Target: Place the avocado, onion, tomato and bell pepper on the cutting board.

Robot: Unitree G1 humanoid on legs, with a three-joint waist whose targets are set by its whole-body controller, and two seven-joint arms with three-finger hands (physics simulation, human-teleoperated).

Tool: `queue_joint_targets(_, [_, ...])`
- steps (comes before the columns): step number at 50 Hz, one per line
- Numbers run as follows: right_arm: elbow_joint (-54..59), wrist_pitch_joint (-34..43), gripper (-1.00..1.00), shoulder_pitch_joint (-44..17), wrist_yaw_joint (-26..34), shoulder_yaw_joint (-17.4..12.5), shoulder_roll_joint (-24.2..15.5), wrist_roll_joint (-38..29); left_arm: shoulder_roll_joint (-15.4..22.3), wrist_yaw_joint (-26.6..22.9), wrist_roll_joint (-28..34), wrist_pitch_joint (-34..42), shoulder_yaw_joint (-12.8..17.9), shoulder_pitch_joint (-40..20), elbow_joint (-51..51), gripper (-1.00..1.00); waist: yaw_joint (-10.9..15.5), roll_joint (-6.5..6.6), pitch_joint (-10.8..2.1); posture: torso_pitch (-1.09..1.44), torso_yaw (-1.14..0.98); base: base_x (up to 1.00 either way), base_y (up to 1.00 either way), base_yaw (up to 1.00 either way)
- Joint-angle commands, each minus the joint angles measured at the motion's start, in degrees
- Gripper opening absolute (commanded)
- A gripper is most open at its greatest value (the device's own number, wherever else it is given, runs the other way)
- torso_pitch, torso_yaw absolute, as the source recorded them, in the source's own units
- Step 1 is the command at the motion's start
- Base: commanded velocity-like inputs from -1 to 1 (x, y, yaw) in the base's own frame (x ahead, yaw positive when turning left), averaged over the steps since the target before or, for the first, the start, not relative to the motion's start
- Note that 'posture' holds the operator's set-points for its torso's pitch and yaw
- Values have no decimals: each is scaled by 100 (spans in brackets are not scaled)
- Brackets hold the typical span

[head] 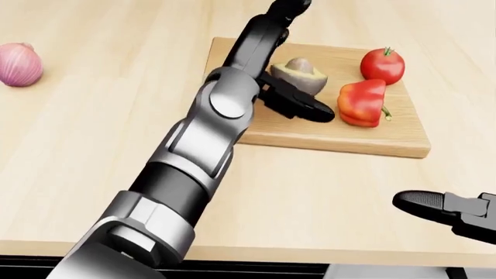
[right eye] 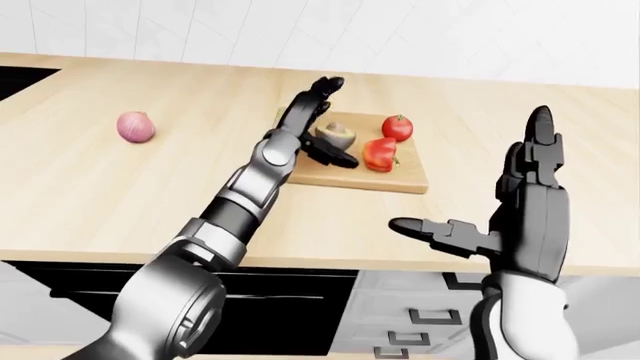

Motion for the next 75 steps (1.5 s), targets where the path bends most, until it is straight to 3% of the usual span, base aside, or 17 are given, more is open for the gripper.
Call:
queue_joint_targets(1, [-165, -139, 100, -80, -17, -28, -53, -15, 25, 39, -6, -159, 20, -230, -234, 100, 4, -32, -133, 0, 15, 0, 0, 0])
queue_joint_targets(10, [-158, -162, 100, -54, -32, -16, -43, -20, 133, 60, -27, -98, 60, -210, -304, 100, 1, -31, -134, 0, 15, 0, 0, 0])
queue_joint_targets(17, [-115, -205, 100, -45, -66, 51, -17, -48, 423, 40, -100, 193, 145, -215, -698, 100, -10, -5, -127, 0, 15, 0, 0, 0])
queue_joint_targets(24, [-111, -162, 100, -101, -59, 69, -46, -66, 950, -166, -28, 1406, 243, -50, -2349, 100, -27, 52, -109, 0, 15, 0, 0, 0])
queue_joint_targets(30, [-43, -127, 100, -210, -97, 137, -75, -94, 1539, -154, 122, 2268, 408, -187, -3042, 100, -48, 113, -78, 0, 15, 0, 0, 0])
queue_joint_targets(36, [-22, -36, 100, -339, -121, 173, -119, -98, 2231, 34, -39, 2157, 743, -483, -2651, 100, -37, 165, -72, 0, 15, 0, 0, 0])
queue_joint_targets(40, [-39, 7, 100, -364, -121, 183, -133, -99, 2655, 788, -198, 1790, 1003, -599, -2358, 100, -54, 186, -77, 0, 15, 0, 0, 0])
queue_joint_targets(41, [-62, 37, 100, -365, -106, 156, -146, -94, 2735, 791, -470, 1915, 1172, -632, -2287, 100, -57, 192, -76, 0, 15, 0, 0, 0])
queue_joint_targets(43, [-63, 65, 100, -388, -114, 176, -157, -110, 2994, 747, -616, 1750, 1122, -677, -2094, 100, -61, 206, -74, 0, 15, 0, 0, 0])
queue_joint_targets(48, [-58, 115, 100, -445, -137, 229, -176, -157, 3638, 848, -1238, 1103, 1422, -884, -1194, 100, -58, 241, -76, 0, 15, 0, 0, 0])
queue_joint_targets(51, [-111, 223, 100, -502, -123, 233, -205, -179, 3894, 849, -1304, 758, 1335, -1025, -597, 100, -60, 264, -90, 0, 15, 0, 0, 0])
queue_joint_targets(56, [-205, 346, 100, -537, -78, 208, -235, -198, 4084, 823, -1198, 413, 1240, -1183, 291, 100, -36, 276, -94, 0, 15, 0, 0, 0])
queue_joint_targets(61, [-213, 552, 100, -764, -4, 159, -373, -218, 4171, 877, -1245, 190, 1331, -1120, 614, 100, -41, 291, -107, 0, 15, 0, 0, 0])
queue_joint_targets(66, [-196, 1269, 100, -1673, 76, 84, -799, -193, 4214, 982, -1380, 92, 1439, -883, 857, 100, -66, 309, -105, 0, 15, 0, 0, 0])
queue_joint_targets(75, [-10, 1913, 100, -2860, -105, 156, -1155, -44, 4170, 995, -1522, 56, 1465, -784, 1059, 100, -71, 314, -81, 0, 15, 0, 0, 0])
